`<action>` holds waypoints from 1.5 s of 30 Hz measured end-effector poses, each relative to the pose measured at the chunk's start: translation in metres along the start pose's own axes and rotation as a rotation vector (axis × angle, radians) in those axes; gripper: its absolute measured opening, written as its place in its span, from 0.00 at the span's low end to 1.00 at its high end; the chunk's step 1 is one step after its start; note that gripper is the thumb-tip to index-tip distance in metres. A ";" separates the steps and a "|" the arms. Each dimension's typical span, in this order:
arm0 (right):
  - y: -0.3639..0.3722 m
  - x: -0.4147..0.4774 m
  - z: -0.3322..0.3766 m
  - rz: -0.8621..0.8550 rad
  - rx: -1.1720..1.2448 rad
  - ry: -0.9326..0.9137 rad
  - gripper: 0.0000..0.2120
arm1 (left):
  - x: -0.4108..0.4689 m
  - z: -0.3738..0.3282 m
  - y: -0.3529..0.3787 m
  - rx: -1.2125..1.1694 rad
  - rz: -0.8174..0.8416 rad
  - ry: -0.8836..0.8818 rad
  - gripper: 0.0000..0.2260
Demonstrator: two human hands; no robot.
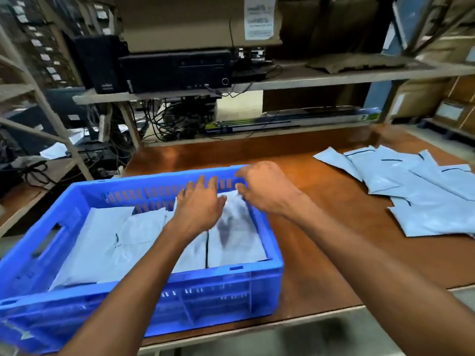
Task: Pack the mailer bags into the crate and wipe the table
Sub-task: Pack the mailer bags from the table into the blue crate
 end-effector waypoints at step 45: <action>0.119 -0.265 -0.282 0.423 0.114 0.427 0.25 | -0.003 -0.239 0.226 -0.029 0.058 -0.032 0.31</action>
Point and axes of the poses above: each hand's wrist, its own x-axis towards the middle knuckle, its own y-axis out of the palm, z = x × y, the point moved 3 cm from there along x, towards the middle knuckle, and after that the axes turned 1 degree about -z, right-handed, at the moved point
